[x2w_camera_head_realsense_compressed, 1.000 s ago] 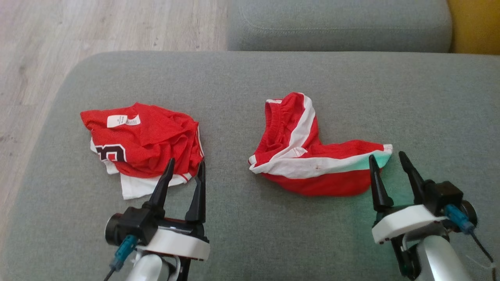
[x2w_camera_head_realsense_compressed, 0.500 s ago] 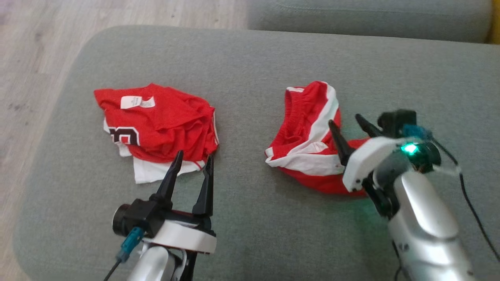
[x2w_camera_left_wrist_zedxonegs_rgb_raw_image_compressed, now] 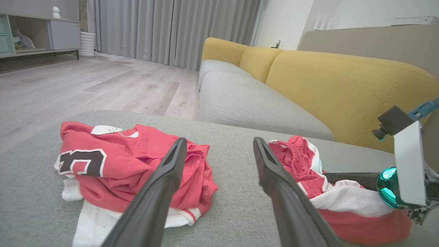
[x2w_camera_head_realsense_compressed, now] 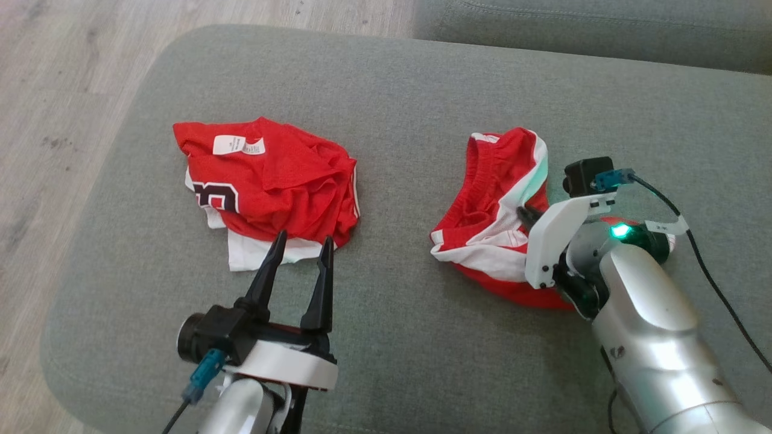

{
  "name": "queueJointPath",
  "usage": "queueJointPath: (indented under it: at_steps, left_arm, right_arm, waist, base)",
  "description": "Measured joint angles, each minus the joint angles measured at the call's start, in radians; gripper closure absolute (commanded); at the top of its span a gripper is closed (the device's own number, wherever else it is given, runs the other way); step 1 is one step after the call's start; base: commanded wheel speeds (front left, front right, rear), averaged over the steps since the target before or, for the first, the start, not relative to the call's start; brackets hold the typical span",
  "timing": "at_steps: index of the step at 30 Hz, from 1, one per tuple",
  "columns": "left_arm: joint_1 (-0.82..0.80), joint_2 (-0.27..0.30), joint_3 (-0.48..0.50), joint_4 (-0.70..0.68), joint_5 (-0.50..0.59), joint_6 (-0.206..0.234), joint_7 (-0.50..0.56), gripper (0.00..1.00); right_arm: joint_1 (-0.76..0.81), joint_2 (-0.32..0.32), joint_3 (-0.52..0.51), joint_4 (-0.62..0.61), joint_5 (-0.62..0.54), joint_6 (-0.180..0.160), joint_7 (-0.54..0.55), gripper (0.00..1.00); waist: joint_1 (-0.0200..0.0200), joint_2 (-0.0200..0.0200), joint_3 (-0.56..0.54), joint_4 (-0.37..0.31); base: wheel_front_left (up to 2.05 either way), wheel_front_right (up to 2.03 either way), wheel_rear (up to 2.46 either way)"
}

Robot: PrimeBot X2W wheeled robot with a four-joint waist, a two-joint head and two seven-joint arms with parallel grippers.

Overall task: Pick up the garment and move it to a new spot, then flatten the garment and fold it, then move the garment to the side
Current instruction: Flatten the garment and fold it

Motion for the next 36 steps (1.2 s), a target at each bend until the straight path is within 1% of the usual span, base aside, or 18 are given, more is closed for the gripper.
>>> queueJointPath:
  at_steps: [6, 10, 14, 16, 19, 20, 21, 22, 23, 28, 29, 30, 33, 36]
  left_arm:
    - [0.000, -0.001, 0.004, 0.000, 0.000, 0.001, 0.000, 0.00]
    - [0.001, -0.002, 0.006, 0.000, 0.000, 0.001, 0.000, 0.00]
    - [0.005, -0.002, 0.007, 0.000, 0.000, 0.001, 0.000, 0.00]
    - [0.005, -0.002, 0.007, -0.001, 0.000, 0.001, 0.000, 0.00]
    - [0.005, -0.002, 0.006, -0.003, 0.000, 0.001, 0.000, 0.00]
    - [0.005, -0.002, 0.003, -0.004, 0.000, 0.001, 0.000, 0.00]
    - [0.005, -0.002, 0.003, -0.004, 0.000, 0.001, 0.000, 0.00]
    - [0.005, -0.002, 0.002, -0.006, 0.000, 0.001, 0.000, 0.00]
    - [0.004, -0.003, 0.002, -0.007, 0.000, 0.000, 0.000, 0.00]
    - [0.004, -0.003, 0.001, -0.006, 0.000, 0.000, 0.000, 0.00]
    - [0.004, -0.003, 0.001, -0.006, 0.000, 0.000, 0.000, 0.00]
    - [0.004, -0.003, 0.000, -0.007, 0.000, 0.000, 0.000, 0.00]
    - [0.004, -0.003, 0.000, -0.006, 0.000, 0.000, 0.000, 0.00]
    - [0.004, -0.003, 0.002, -0.006, 0.000, 0.000, 0.000, 0.00]
  right_arm:
    - [-0.037, -0.001, -0.009, 0.010, -0.022, 0.000, -0.070, 1.00]
    - [-0.062, -0.017, -0.022, -0.030, -0.027, 0.000, -0.094, 1.00]
    - [-0.062, -0.041, -0.039, -0.072, -0.025, 0.000, -0.094, 1.00]
    - [-0.063, -0.061, -0.052, -0.091, -0.025, 0.000, -0.085, 1.00]
    - [-0.073, -0.107, -0.095, -0.090, -0.033, 0.000, -0.078, 1.00]
    - [-0.090, -0.146, -0.122, -0.081, -0.063, 0.000, -0.078, 1.00]
    - [-0.090, -0.146, -0.122, -0.081, -0.063, 0.000, -0.078, 1.00]
    - [-0.103, -0.163, -0.136, -0.072, -0.080, 0.000, -0.082, 1.00]
    - [-0.136, -0.196, -0.156, -0.049, -0.120, 0.000, -0.101, 1.00]
    - [-0.229, -0.239, -0.196, 0.017, -0.195, 0.000, -0.171, 1.00]
    - [-0.245, -0.246, -0.202, 0.032, -0.214, 0.000, -0.188, 0.60]
    - [-0.258, -0.255, -0.206, 0.048, -0.242, 0.000, -0.206, 0.00]
    - [-0.285, -0.270, -0.235, 0.096, -0.303, 0.000, -0.242, 0.00]
    - [-0.287, -0.261, -0.266, 0.122, -0.346, 0.000, -0.297, 0.00]
  waist:
    - [0.0000, 0.0000, -0.013, -0.010]
    - [0.0000, 0.0000, -0.031, -0.029]
    - [-0.0001, 0.0000, -0.051, -0.049]
    - [-0.0001, 0.0000, -0.058, -0.056]
    - [-0.0001, 0.0000, -0.058, -0.058]
    - [-0.0002, 0.0000, -0.054, -0.053]
    - [-0.0002, 0.0000, -0.054, -0.053]
    - [-0.0002, 0.0000, -0.050, -0.050]
    - [0.0000, 0.0000, -0.041, -0.042]
    - [0.0000, 0.0000, -0.025, -0.019]
    - [0.0000, 0.0000, -0.022, -0.015]
    - [-0.0001, 0.0000, -0.020, -0.012]
    - [0.0000, 0.0000, -0.018, -0.007]
    - [0.0000, 0.0000, -0.022, -0.012]
  base:
    - [0.00, 0.00, 0.00]
    - [0.00, 0.00, 0.00]
    - [0.00, 0.00, 0.00]
    - [0.00, 0.00, 0.00]
    - [0.00, 0.00, 0.00]
    - [0.00, 0.00, 0.00]
    - [0.00, 0.00, 0.00]
    - [0.00, 0.00, 0.00]
    - [0.00, 0.00, 0.00]
    - [0.00, 0.00, 0.00]
    - [0.00, 0.00, 0.00]
    - [0.00, 0.00, 0.00]
    - [0.00, 0.00, 0.00]
    - [0.00, 0.00, 0.00]
